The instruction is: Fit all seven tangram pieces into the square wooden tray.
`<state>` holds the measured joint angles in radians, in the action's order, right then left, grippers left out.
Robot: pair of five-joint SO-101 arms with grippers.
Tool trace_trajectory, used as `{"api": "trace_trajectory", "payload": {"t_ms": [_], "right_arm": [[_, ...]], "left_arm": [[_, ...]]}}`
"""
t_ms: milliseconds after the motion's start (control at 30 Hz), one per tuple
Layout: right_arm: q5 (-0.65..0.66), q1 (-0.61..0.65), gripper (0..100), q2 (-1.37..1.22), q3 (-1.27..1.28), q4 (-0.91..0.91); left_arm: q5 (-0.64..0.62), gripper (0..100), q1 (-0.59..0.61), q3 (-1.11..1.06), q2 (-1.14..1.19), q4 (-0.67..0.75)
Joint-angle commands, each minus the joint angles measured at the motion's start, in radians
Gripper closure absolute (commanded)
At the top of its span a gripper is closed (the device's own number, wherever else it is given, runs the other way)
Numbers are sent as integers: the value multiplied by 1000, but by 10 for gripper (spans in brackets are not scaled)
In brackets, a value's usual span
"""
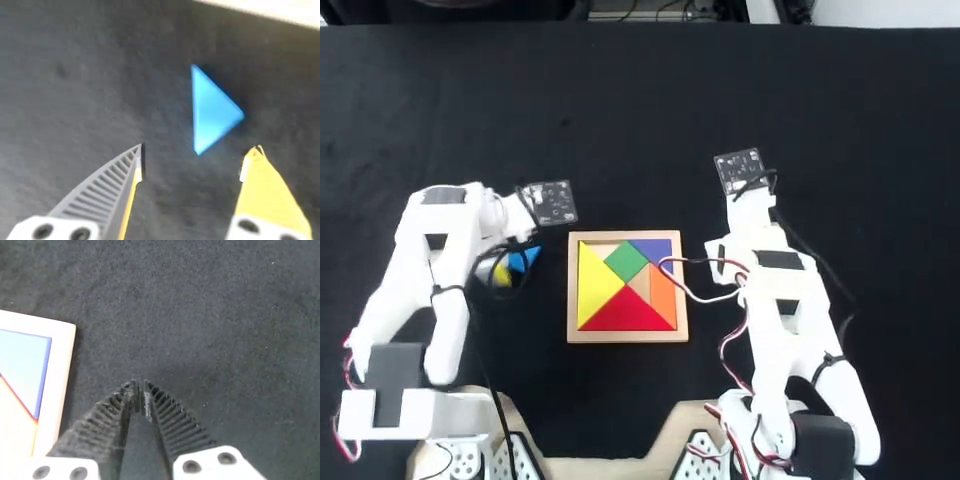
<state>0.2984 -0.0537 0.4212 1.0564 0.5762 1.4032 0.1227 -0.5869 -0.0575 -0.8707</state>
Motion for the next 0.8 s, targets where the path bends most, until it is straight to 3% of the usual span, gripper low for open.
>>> {"api": "trace_trajectory", "payload": {"t_ms": [0, 133, 367, 767], "right_arm": [[-3, 15, 987, 30, -7, 6], [-3, 15, 987, 30, -7, 6], [-3, 15, 987, 30, -7, 5], [-3, 15, 987, 30, -7, 5]], "left_arm": [[-44, 681, -62, -33, -44, 114], [-54, 681, -76, -5, 32, 175], [-57, 681, -90, 197, 183, -54], [-265, 682, -88, 289, 241, -80]]}}
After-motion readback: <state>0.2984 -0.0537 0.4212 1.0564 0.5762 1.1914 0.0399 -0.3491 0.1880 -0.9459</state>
